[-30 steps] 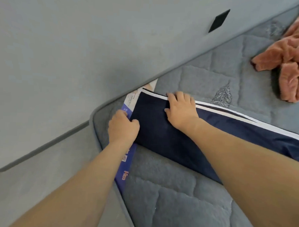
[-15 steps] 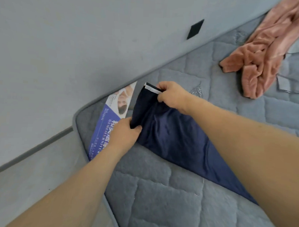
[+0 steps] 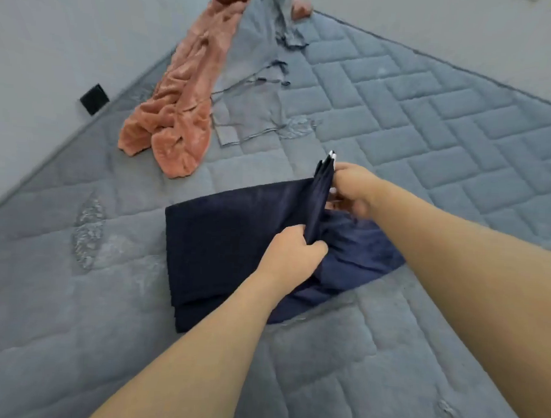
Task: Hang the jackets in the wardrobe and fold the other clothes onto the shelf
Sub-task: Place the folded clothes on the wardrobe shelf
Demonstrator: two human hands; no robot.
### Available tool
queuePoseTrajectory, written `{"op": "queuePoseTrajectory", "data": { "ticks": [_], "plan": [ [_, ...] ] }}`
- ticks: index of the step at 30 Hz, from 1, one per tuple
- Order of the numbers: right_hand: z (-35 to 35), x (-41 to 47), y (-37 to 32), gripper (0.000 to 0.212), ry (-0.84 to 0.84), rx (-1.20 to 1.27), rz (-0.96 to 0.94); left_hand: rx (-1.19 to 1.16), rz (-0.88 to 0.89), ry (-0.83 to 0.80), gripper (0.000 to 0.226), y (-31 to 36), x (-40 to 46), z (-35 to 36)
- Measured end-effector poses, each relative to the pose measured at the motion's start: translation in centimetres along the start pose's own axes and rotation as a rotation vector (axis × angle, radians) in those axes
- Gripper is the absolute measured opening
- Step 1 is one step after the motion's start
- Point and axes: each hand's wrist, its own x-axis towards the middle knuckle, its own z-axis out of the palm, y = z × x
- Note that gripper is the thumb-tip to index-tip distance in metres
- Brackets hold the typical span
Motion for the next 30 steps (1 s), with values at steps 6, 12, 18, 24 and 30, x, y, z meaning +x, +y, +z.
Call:
{"op": "queuePoseTrajectory", "data": {
  "ticks": [6, 12, 18, 24, 30],
  "plan": [
    [-16.5, -0.1, 7.5, 0.036, 0.358, 0.244, 0.244, 0.169, 0.009, -0.381, 0.03, 5.2, 7.5, 16.0],
    [-12.9, 3.0, 18.0, 0.044, 0.402, -0.18, 0.349, 0.69, -0.157, 0.161, 0.048, -4.2, 9.3, 12.0],
    [-10.5, 5.8, 18.5, 0.02, 0.9, -0.579, 0.049, 0.958, -0.162, -0.098, 0.062, -12.8, 8.5, 6.4],
    [-9.5, 7.3, 16.3, 0.065, 0.824, -0.545, 0.22, 0.789, -0.031, 0.417, 0.058, -11.9, 8.0, 4.2],
    [4.3, 3.8, 21.2, 0.081, 0.515, -0.893, -0.022, 0.326, -0.43, 0.789, 0.056, -14.5, 8.0, -4.6]
  ]
}}
